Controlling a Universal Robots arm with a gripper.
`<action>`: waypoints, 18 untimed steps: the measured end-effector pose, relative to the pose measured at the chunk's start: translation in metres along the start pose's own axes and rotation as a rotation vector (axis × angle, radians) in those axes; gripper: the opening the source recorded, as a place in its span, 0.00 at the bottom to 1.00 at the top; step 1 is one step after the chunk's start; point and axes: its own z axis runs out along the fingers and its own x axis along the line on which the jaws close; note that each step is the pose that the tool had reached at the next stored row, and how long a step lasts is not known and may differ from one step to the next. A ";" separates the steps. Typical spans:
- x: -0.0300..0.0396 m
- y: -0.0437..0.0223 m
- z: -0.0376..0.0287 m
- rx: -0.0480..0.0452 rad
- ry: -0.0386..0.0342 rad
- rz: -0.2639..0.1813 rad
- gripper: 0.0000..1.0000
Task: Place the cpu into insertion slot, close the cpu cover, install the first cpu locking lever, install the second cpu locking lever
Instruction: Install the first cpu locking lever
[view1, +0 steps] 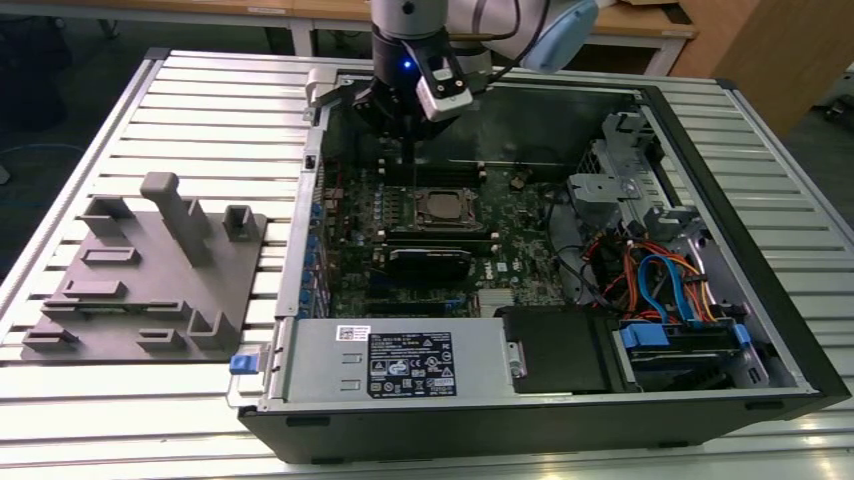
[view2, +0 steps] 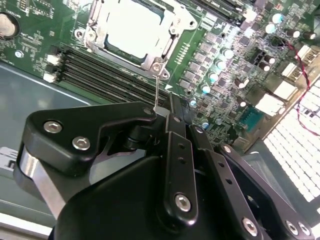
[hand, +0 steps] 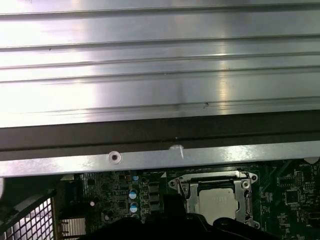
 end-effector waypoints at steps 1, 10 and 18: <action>-0.0011 0.0001 0.0000 0.0000 -0.0001 0.000 0.10; -0.0053 0.0004 0.0002 0.0001 -0.0001 0.000 0.10; -0.0094 0.0007 0.0004 -0.0001 0.0000 0.000 0.10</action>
